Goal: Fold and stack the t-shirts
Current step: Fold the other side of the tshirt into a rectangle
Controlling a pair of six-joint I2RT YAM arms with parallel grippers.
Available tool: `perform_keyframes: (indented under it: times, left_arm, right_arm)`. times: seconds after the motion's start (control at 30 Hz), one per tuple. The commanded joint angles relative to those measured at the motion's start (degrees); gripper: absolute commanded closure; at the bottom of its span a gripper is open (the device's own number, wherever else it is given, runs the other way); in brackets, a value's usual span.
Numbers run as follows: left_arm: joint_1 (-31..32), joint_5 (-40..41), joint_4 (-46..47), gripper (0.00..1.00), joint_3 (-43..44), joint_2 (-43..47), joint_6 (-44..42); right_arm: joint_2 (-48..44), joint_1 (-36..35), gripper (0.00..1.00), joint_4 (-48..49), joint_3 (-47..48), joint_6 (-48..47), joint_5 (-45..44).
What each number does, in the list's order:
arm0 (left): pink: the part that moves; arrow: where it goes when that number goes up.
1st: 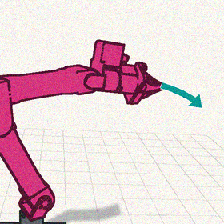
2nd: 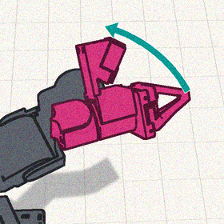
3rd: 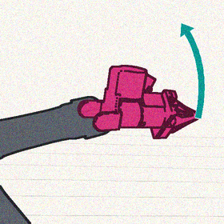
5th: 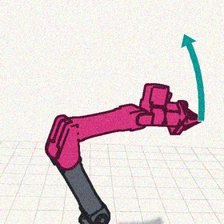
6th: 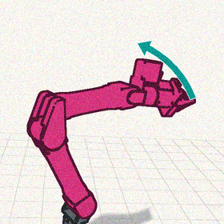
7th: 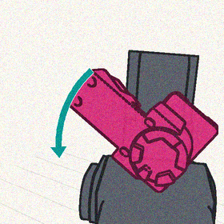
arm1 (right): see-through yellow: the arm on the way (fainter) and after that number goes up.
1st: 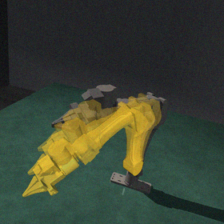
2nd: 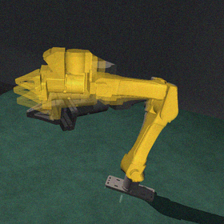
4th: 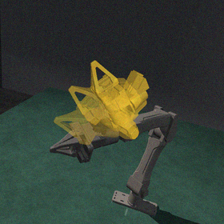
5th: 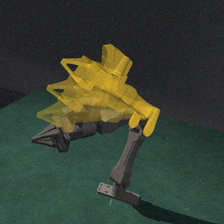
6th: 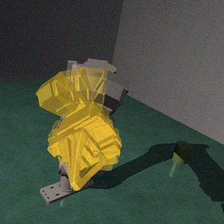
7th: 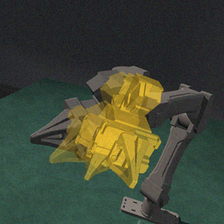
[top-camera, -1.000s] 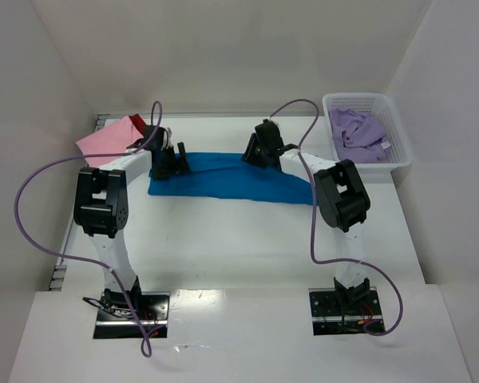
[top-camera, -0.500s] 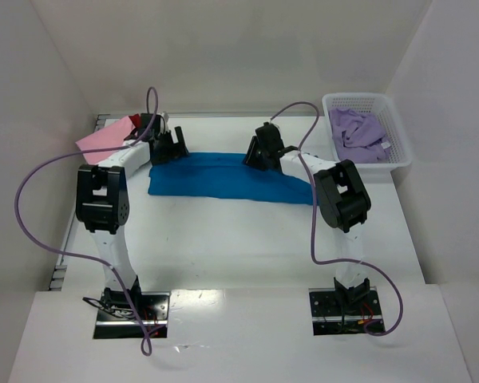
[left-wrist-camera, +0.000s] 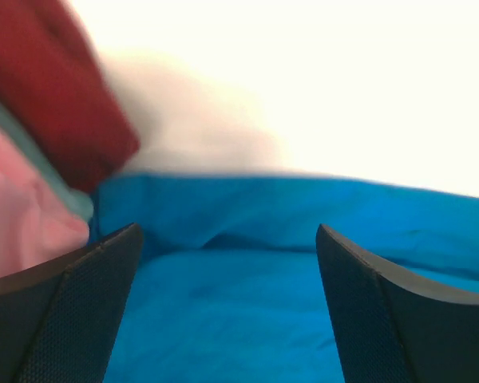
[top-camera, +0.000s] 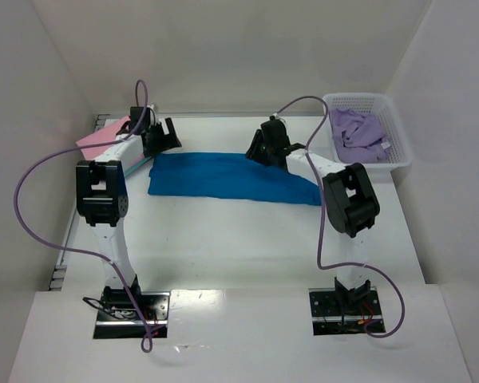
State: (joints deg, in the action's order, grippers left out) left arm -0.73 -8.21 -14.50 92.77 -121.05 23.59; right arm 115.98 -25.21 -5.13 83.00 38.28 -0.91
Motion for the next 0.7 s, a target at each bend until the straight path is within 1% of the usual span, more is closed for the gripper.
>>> perform_keyframes:
  times: [0.0,0.03,0.07,0.13,0.17,0.2,0.27,0.3,0.33,0.37,0.4,0.47,0.57,0.63,0.67]
  left_arm:
    - [-0.1,-5.7,3.4,0.03,3.8,0.6,-3.7]
    - [-0.1,-7.6,3.4,0.01,3.8,1.7,-4.9]
    - [-0.1,-12.6,3.4,0.01,3.8,2.3,-8.7]
    - [-0.1,-19.5,2.9,0.01,3.8,4.5,-14.9]
    - [-0.1,-24.3,2.1,0.01,2.9,5.4,-24.8]
    - [-0.1,-29.2,-0.7,0.0,2.2,6.2,-29.0]
    - [-0.1,-31.5,-3.4,0.0,2.2,7.3,-36.4]
    - [-0.1,-33.7,-5.8,0.0,2.2,7.3,-42.3]
    - [-0.1,-34.8,-7.0,0.0,2.2,7.3,-45.1]
    - [-0.1,-35.7,-8.1,0.0,2.2,7.3,-48.0]
    - [-0.1,-35.7,-9.3,0.0,2.2,6.8,-52.6]
    - [-0.1,-35.7,-10.0,0.0,1.5,6.8,-56.8]
    - [-0.1,-28.6,-11.4,0.0,0.7,6.0,-61.0]
    - [0.5,-24.8,-13.8,0.0,0.7,5.1,-65.4]
    - [0.6,-21.4,-13.8,0.0,0.7,4.6,-66.6]
  right_arm:
    - [-4.9,0.9,0.51,2.2,-1.0,-0.2,-2.1]
    - [-5.8,1.0,0.51,2.2,-1.0,-0.2,-2.1]
    - [-6.3,1.0,0.48,2.2,-1.5,-0.2,-2.1]
    - [-8.2,1.7,0.46,1.7,-1.5,-0.2,-2.1]
    - [-8.9,1.7,0.46,1.7,-2.0,-0.2,-2.1]
    - [-9.6,2.4,0.42,1.2,-2.1,-0.2,-2.1]
    - [-12.4,3.6,0.4,1.2,-3.3,0.3,-1.4]
    - [-13.3,3.6,0.38,1.2,-4.3,0.3,-0.9]
    - [-15.4,4.3,0.38,1.2,-5.6,0.8,-0.9]
    - [-16.5,4.9,0.36,1.2,-6.4,0.8,-0.9]
    - [-17.4,4.9,0.35,1.2,-7.1,0.8,-0.9]
    - [-20.3,5.5,0.34,1.2,-8.9,0.8,-0.9]
    - [-23.1,6.1,0.26,0.0,-10.2,0.8,-0.9]
    - [-24.1,6.1,0.23,-0.6,-11.4,0.8,-0.9]
    - [-24.7,6.1,0.22,-0.6,-11.4,0.8,-0.9]
